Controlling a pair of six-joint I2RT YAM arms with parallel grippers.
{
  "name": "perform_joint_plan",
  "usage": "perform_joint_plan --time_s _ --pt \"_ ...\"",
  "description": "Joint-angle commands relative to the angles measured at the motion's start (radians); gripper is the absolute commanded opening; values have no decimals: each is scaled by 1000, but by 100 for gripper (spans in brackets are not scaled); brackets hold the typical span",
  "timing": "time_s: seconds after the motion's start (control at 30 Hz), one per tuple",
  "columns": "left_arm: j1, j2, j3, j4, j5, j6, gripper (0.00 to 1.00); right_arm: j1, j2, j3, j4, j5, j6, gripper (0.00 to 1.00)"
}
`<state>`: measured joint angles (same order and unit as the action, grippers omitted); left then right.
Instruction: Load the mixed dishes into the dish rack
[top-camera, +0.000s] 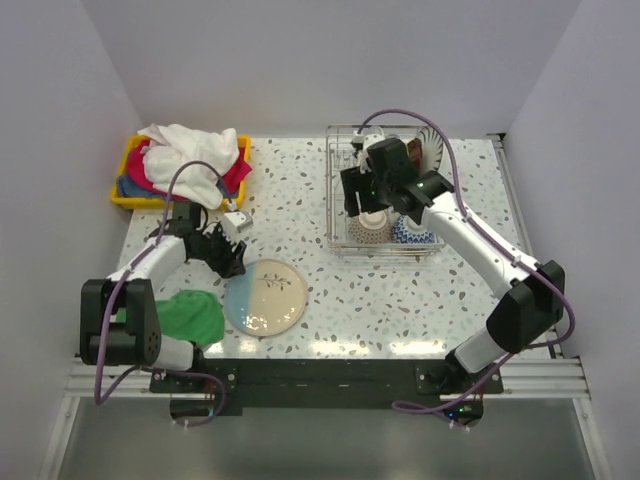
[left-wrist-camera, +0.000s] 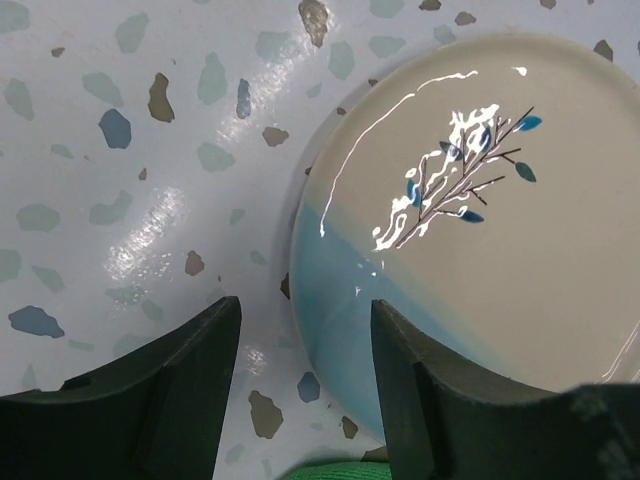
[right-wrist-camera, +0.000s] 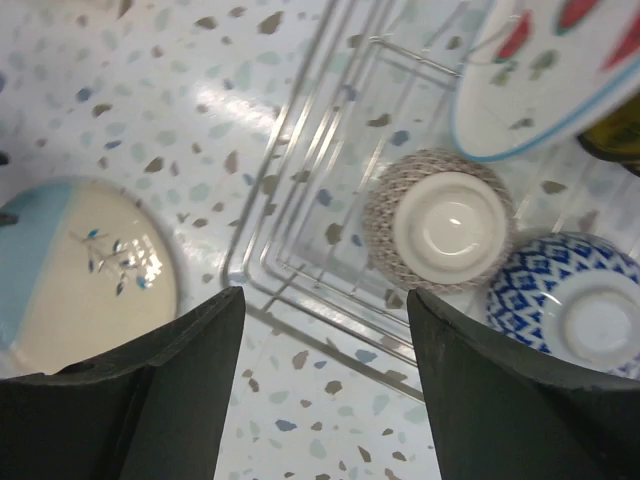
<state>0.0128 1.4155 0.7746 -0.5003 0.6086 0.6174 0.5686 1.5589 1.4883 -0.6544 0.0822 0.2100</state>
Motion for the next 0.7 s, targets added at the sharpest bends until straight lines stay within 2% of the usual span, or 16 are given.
perform_joint_plan --time_s 0.0,0.1,0.13,0.23,0.3,0.43,0.57,0.67 --pt "-1 42 -20 16 -21 68 58 68 -51 -32 107 -298 -115 73" --pt "-1 103 0 -18 -20 91 50 129 -56 -68 156 -353 -156 76" --pt "-1 118 9 -29 -15 99 42 151 -45 -71 170 -370 -162 76" --pt "1 169 25 -70 -10 137 27 168 5 -68 189 -416 -156 76" --pt "-1 190 32 -93 -10 157 22 166 41 -57 193 -453 -165 76" --pt "-1 214 32 -103 -6 171 0 186 150 -28 203 -574 -204 76" --pt "12 209 35 -110 11 179 0 197 304 42 173 -669 -279 77" --pt "19 145 31 -116 37 220 0 197 371 93 134 -723 -336 77"
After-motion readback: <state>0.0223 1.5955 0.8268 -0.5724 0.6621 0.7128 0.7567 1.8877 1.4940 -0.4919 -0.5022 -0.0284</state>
